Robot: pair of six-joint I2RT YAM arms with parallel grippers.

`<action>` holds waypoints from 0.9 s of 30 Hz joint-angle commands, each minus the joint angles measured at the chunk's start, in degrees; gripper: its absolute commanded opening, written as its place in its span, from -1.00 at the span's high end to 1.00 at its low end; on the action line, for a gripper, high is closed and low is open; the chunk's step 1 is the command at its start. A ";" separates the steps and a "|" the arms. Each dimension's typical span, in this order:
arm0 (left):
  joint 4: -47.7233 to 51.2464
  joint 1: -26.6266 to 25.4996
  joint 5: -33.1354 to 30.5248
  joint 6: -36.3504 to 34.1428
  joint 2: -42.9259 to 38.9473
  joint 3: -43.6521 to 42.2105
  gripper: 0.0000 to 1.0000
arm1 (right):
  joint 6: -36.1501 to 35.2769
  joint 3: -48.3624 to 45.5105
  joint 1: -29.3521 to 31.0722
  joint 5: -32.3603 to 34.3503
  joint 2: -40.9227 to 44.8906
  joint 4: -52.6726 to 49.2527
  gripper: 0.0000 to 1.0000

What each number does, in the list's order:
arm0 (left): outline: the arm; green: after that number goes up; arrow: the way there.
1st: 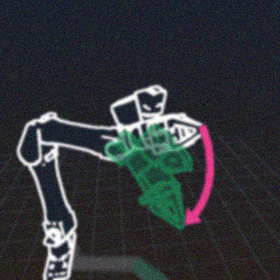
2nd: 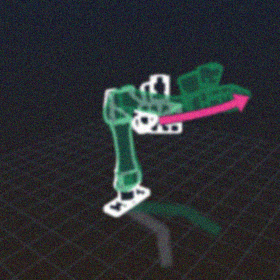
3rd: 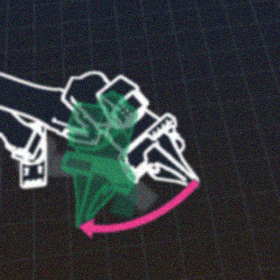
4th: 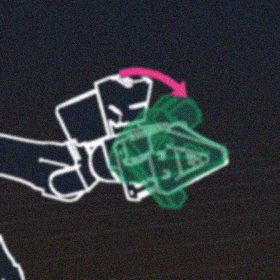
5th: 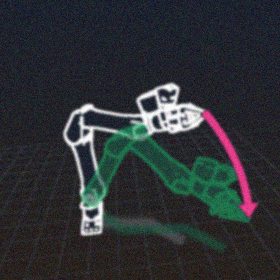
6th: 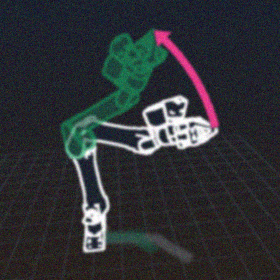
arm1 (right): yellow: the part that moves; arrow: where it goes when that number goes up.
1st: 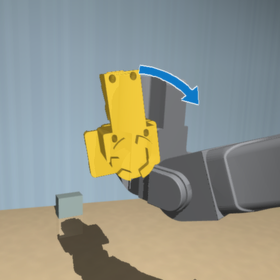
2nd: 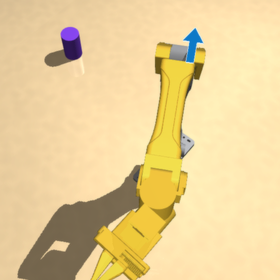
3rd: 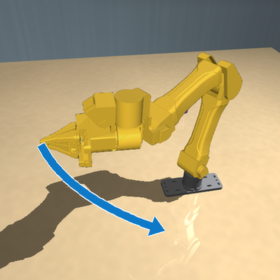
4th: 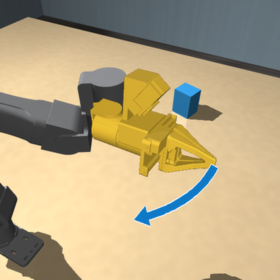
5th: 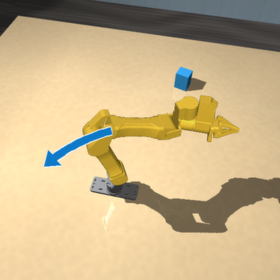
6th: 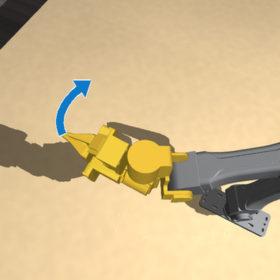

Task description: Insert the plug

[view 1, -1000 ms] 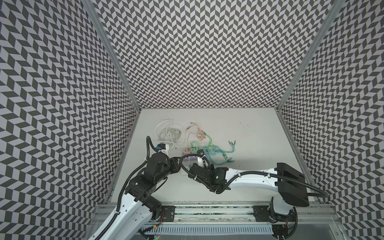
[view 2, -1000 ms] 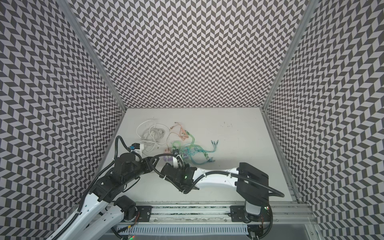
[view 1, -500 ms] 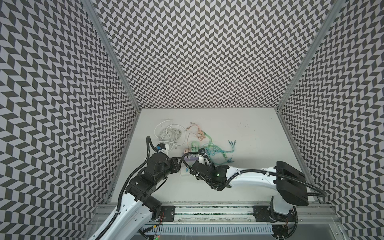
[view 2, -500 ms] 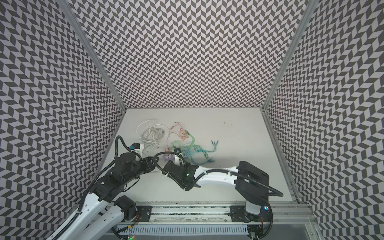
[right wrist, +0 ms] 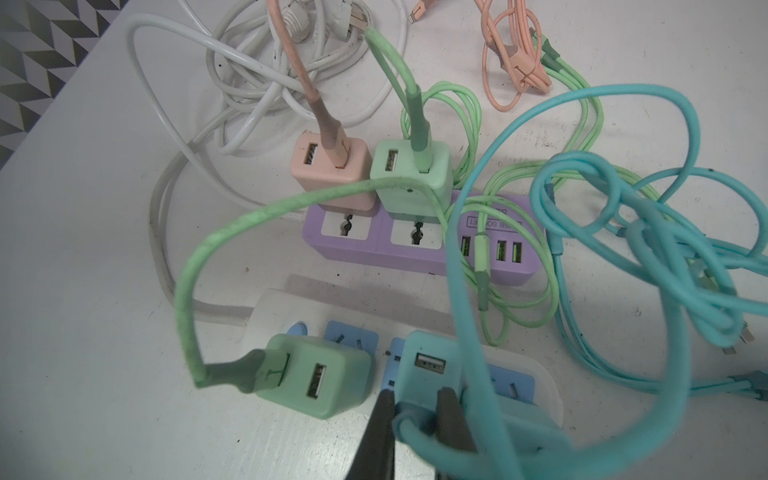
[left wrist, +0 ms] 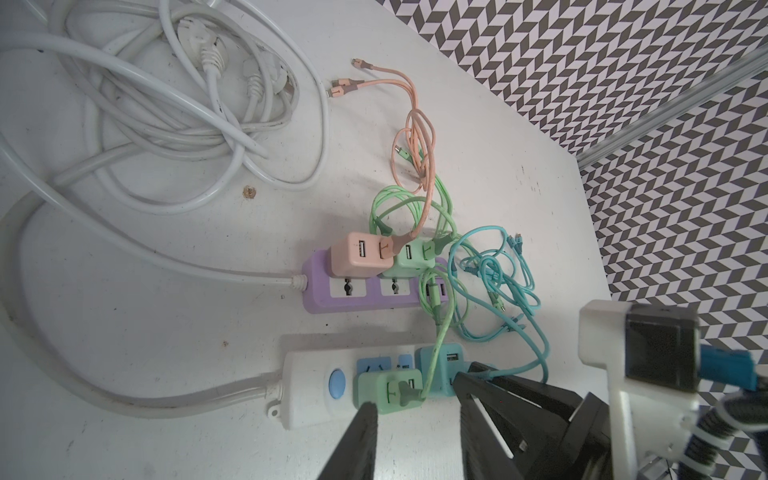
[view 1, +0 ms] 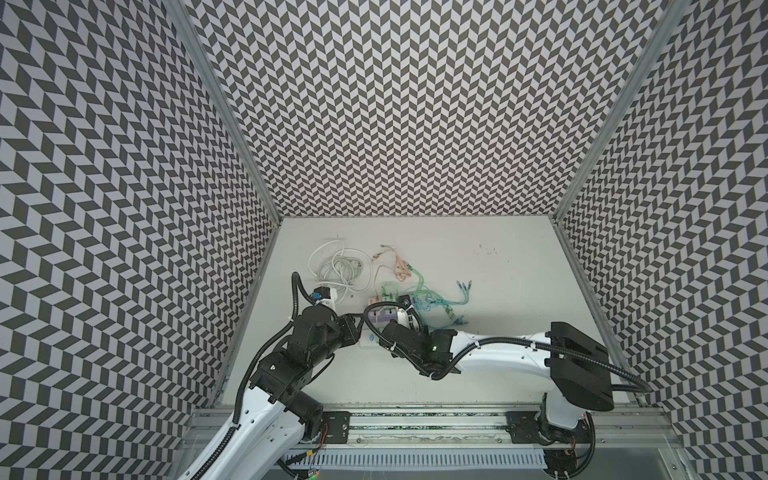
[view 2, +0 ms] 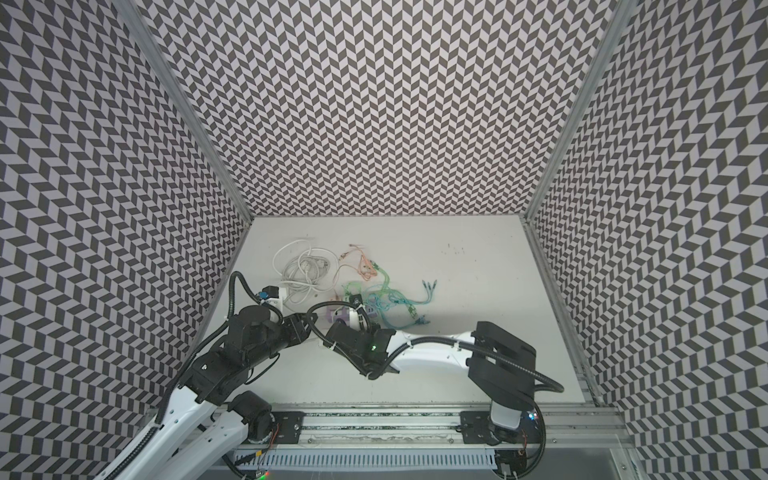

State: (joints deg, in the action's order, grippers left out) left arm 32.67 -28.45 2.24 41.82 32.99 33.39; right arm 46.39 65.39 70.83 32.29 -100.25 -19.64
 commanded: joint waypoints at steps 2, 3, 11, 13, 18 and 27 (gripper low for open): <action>-0.41 0.41 -0.56 -0.43 -0.39 0.74 0.27 | 3.47 -2.60 -0.69 -2.39 -1.71 -1.24 0.71; -0.33 0.41 -0.55 -0.43 -0.45 0.72 0.27 | 3.90 -3.00 -0.69 -2.57 -1.63 -1.36 0.71; -0.41 0.41 -0.49 -0.25 -0.96 0.50 0.26 | 5.66 -5.58 -0.43 -4.88 -2.40 -0.40 0.73; -0.45 0.41 -0.57 -0.16 -0.92 0.45 0.26 | 5.73 -5.54 -0.25 -5.09 -2.67 -0.38 0.73; -0.68 0.37 -0.77 0.08 -0.74 0.26 0.26 | 5.04 -4.65 0.38 -5.02 -3.02 -0.64 0.72; -0.21 0.43 -0.85 -0.24 -0.94 0.78 0.26 | 2.73 2.08 1.22 -2.81 -2.60 -4.35 0.38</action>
State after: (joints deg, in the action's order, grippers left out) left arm 32.67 -28.34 2.24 41.85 32.56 33.36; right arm 48.53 66.11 71.57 31.24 -101.30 -19.90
